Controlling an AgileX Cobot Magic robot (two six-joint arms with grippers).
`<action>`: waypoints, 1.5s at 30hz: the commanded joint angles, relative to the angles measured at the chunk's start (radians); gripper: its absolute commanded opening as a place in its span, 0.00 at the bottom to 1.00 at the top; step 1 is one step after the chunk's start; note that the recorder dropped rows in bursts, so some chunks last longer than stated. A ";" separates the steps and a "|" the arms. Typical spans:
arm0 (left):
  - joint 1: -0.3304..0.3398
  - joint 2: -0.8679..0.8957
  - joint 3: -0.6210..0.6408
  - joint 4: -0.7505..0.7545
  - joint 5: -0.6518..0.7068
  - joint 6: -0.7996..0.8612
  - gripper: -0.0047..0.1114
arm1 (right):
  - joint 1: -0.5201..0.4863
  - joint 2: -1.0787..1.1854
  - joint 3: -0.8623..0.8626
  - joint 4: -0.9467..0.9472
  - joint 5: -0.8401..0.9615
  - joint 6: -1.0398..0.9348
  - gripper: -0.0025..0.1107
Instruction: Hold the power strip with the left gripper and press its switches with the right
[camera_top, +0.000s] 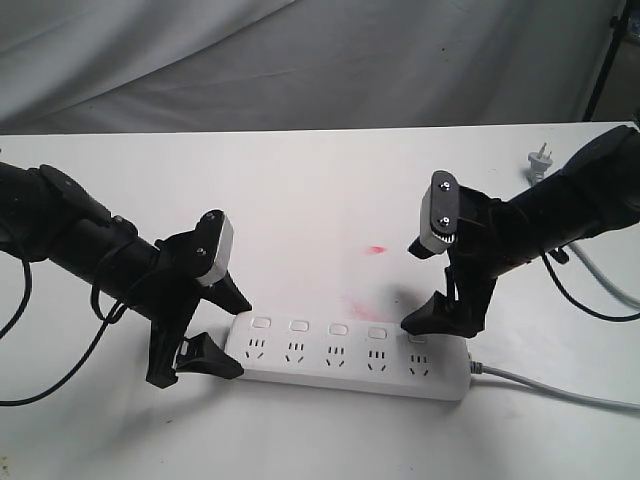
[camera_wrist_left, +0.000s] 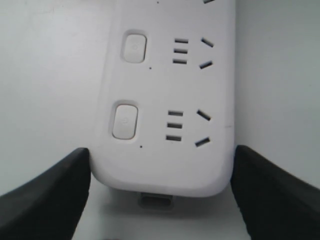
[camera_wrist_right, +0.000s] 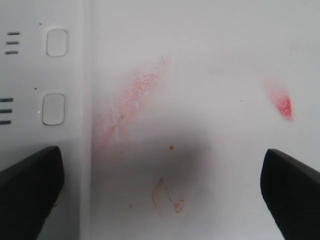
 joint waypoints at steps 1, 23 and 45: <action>-0.004 -0.002 -0.006 -0.011 -0.006 0.001 0.04 | -0.008 0.014 0.006 -0.091 -0.090 -0.026 0.89; -0.004 -0.002 -0.006 -0.011 -0.006 0.001 0.04 | -0.004 0.088 0.006 -0.136 -0.085 -0.055 0.89; -0.004 -0.002 -0.006 -0.011 -0.006 0.001 0.04 | -0.006 -0.081 0.002 0.048 0.103 -0.070 0.89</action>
